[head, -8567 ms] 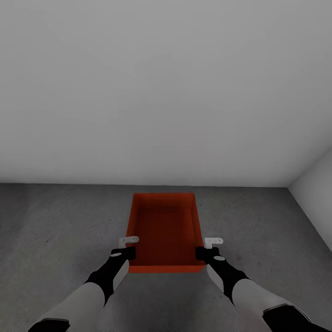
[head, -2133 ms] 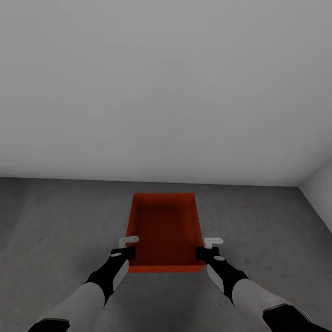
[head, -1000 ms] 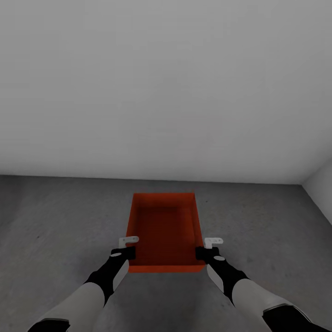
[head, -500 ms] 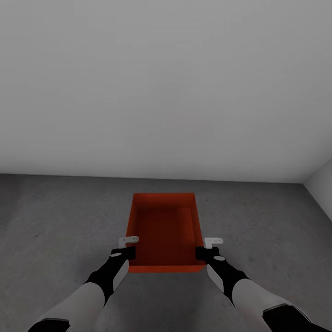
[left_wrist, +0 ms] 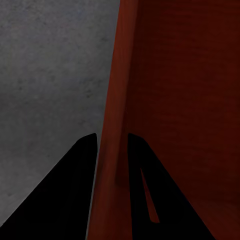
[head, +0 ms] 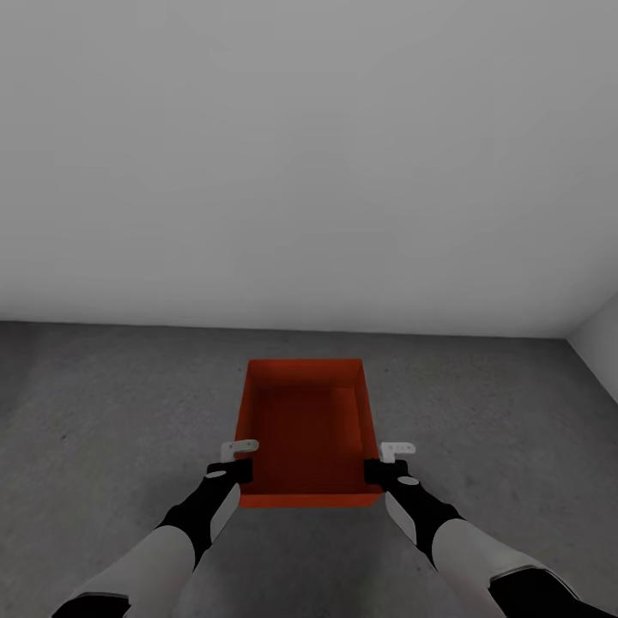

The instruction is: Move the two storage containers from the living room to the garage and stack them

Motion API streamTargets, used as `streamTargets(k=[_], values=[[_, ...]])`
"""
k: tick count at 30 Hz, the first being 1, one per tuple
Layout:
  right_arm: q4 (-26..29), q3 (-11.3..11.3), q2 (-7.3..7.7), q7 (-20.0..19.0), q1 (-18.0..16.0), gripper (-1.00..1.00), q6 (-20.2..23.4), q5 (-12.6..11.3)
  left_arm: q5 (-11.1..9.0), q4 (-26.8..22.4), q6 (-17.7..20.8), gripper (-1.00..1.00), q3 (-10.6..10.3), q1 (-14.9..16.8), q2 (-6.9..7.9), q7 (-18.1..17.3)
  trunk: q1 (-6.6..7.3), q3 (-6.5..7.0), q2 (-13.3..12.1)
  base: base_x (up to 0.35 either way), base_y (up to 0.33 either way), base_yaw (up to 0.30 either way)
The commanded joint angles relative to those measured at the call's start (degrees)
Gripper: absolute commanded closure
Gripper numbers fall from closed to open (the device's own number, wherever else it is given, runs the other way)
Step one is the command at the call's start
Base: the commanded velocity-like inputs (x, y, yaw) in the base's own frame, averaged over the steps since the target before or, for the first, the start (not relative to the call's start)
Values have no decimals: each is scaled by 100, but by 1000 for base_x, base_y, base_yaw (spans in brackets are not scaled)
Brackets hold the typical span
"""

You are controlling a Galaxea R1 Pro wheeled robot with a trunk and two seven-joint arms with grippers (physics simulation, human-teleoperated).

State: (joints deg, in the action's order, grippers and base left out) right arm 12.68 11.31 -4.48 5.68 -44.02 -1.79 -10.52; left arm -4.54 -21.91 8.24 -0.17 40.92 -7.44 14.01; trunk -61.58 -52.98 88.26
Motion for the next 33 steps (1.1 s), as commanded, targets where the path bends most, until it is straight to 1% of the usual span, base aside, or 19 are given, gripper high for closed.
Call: streamTargets(k=[1,33], values=[[-18,-85,35,47,-1,100,-24,-64,102,-41,-20,100,105,4,176,242,-22,-22,44,0,0,0],[-19,-85,35,48,-1,100,-24,-64,102,-41,-20,100,105,4,175,242,-725,-597,1327,0,0,0]])
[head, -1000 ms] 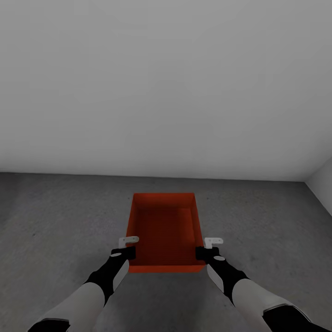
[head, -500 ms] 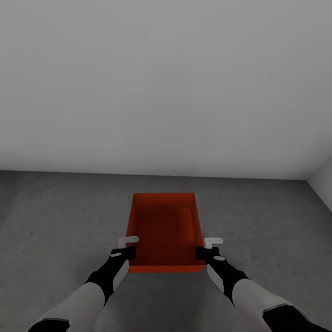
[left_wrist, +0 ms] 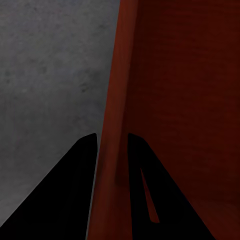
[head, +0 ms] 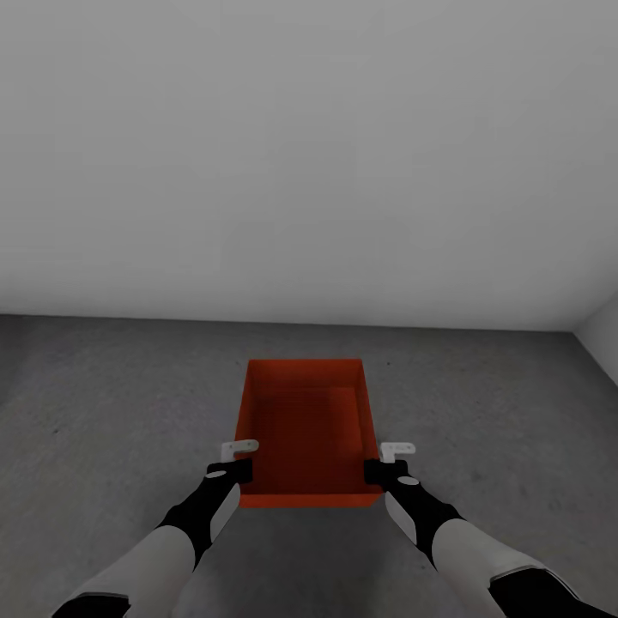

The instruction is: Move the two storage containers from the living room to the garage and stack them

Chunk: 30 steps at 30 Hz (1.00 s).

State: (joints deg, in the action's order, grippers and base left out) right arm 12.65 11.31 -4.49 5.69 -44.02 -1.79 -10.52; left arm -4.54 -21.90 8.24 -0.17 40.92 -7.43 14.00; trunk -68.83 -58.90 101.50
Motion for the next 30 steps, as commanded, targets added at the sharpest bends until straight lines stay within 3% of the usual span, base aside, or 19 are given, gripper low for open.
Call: streamTargets(k=[1,30], values=[[-17,-85,36,46,-1,100,-24,-64,100,-43,-20,100,105,3,173,243,-22,-22,43,0,0,0],[-17,-85,35,46,-1,100,-24,-64,101,-43,-20,100,105,3,174,243,-659,-543,1206,0,0,0]])
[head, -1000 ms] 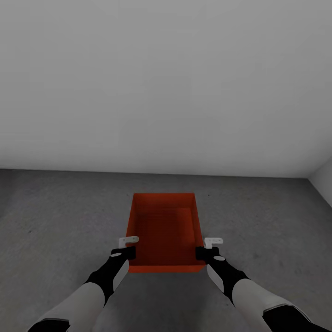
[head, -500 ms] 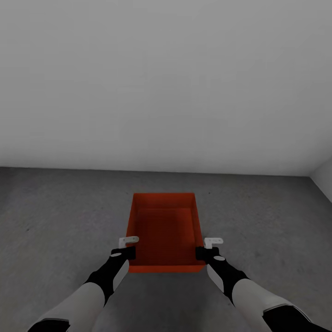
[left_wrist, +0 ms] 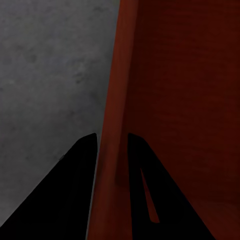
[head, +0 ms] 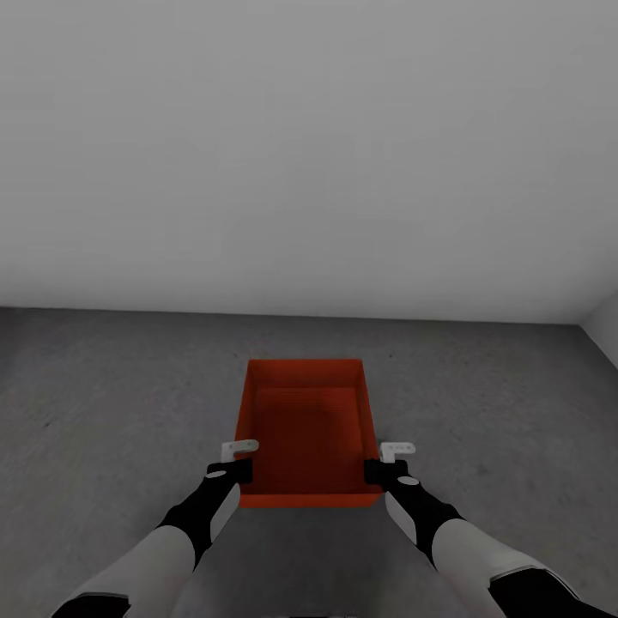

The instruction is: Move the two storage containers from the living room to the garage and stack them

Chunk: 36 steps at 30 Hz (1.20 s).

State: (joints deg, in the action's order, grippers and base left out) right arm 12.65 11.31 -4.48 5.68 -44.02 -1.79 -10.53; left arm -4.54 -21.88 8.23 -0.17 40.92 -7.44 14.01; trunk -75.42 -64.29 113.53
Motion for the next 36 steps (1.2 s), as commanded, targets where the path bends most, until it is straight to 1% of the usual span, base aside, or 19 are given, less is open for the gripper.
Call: streamTargets(k=[1,36], values=[[-17,-85,35,47,-1,100,-24,-64,100,-44,-18,100,105,3,173,242,-22,-22,43,0,0,0],[-17,-85,35,48,-1,100,-24,-64,103,-44,-21,100,105,3,173,243,-790,-650,1447,0,0,0]])
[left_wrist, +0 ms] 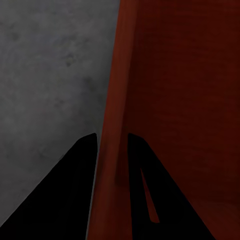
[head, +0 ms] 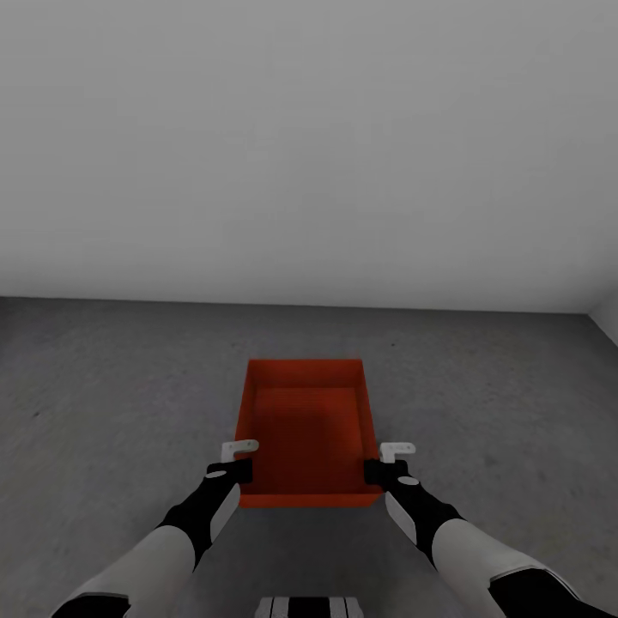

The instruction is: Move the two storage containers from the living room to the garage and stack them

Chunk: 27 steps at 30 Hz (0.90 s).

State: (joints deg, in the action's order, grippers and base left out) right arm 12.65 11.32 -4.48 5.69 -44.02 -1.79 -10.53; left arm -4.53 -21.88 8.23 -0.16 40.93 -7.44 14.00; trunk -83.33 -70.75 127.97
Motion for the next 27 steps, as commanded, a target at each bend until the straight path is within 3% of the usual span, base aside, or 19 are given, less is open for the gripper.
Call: streamTargets(k=[1,22,27], values=[[-17,-86,35,47,-1,100,-24,-63,101,-45,-21,100,104,3,173,243,-21,-22,43,0,0,0],[-17,-86,35,49,-1,100,-24,-63,99,-45,-20,100,104,3,175,241,-483,-399,885,0,0,0],[-17,-86,35,48,-1,100,-24,-63,100,-45,-22,100,104,3,177,243,-483,-399,885,0,0,0]])
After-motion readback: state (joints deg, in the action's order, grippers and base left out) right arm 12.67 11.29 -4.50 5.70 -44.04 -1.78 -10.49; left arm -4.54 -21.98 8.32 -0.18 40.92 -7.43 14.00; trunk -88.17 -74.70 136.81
